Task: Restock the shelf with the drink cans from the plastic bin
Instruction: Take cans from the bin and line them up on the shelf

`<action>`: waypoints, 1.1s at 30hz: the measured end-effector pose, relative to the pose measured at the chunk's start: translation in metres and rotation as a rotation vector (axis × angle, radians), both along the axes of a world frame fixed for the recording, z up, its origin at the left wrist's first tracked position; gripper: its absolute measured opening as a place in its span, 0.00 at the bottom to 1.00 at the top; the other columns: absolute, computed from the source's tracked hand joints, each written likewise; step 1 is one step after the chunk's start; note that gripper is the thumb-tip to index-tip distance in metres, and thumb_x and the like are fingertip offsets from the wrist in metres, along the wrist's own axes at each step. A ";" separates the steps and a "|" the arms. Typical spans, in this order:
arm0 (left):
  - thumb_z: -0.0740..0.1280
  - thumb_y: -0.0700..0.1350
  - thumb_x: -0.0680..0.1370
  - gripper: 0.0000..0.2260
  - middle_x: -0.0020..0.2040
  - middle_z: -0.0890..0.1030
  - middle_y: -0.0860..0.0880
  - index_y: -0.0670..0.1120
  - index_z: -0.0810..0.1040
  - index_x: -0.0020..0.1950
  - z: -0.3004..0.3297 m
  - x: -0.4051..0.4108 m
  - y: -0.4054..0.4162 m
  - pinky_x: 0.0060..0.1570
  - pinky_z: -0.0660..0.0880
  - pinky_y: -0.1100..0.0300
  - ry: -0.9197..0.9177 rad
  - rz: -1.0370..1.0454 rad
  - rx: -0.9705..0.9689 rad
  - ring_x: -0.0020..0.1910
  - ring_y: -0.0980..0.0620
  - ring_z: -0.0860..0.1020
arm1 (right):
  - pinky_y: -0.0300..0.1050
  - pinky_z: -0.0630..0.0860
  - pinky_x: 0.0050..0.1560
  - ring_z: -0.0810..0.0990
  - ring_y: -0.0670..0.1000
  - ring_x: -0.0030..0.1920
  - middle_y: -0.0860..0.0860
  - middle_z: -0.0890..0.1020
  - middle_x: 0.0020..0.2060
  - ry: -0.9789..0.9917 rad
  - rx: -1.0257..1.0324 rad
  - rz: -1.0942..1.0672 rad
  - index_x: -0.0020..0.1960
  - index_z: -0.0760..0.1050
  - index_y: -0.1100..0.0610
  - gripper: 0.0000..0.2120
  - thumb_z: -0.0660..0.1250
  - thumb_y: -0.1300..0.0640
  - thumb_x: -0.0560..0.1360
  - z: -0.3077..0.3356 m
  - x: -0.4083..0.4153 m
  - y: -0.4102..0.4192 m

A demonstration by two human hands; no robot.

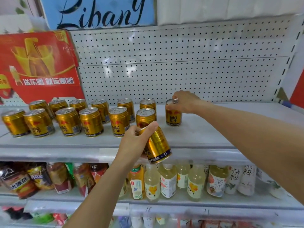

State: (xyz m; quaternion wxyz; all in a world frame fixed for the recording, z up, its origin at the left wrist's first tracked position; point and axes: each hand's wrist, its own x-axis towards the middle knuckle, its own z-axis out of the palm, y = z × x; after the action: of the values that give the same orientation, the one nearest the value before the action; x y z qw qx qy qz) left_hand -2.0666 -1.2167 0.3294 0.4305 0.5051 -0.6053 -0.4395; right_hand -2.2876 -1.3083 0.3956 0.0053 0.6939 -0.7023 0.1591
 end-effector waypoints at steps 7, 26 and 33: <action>0.66 0.72 0.61 0.32 0.52 0.81 0.48 0.51 0.74 0.55 0.006 -0.006 0.008 0.50 0.81 0.44 0.034 0.004 0.026 0.50 0.47 0.82 | 0.55 0.73 0.61 0.71 0.55 0.65 0.55 0.73 0.65 -0.162 -0.116 0.047 0.70 0.68 0.52 0.28 0.62 0.38 0.76 0.001 0.001 0.035; 0.60 0.66 0.76 0.25 0.50 0.80 0.48 0.47 0.72 0.60 0.031 -0.070 0.023 0.51 0.81 0.48 0.053 -0.079 -0.122 0.46 0.50 0.82 | 0.38 0.77 0.43 0.78 0.42 0.46 0.45 0.78 0.48 -0.663 -0.058 0.107 0.61 0.66 0.50 0.32 0.78 0.47 0.64 -0.014 -0.021 0.138; 0.62 0.41 0.80 0.19 0.69 0.73 0.47 0.45 0.68 0.72 0.029 -0.091 -0.029 0.64 0.67 0.56 -0.467 -0.057 -0.531 0.68 0.49 0.70 | 0.43 0.75 0.45 0.78 0.48 0.50 0.48 0.77 0.48 -0.794 -0.060 -0.005 0.61 0.70 0.54 0.29 0.79 0.58 0.65 -0.022 -0.070 0.097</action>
State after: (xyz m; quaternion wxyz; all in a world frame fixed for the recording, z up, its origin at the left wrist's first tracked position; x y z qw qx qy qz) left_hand -2.1575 -1.2453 0.3581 0.3846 0.4453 -0.7943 -0.1512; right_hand -2.3579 -1.2118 0.3735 -0.2458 0.5765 -0.6464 0.4352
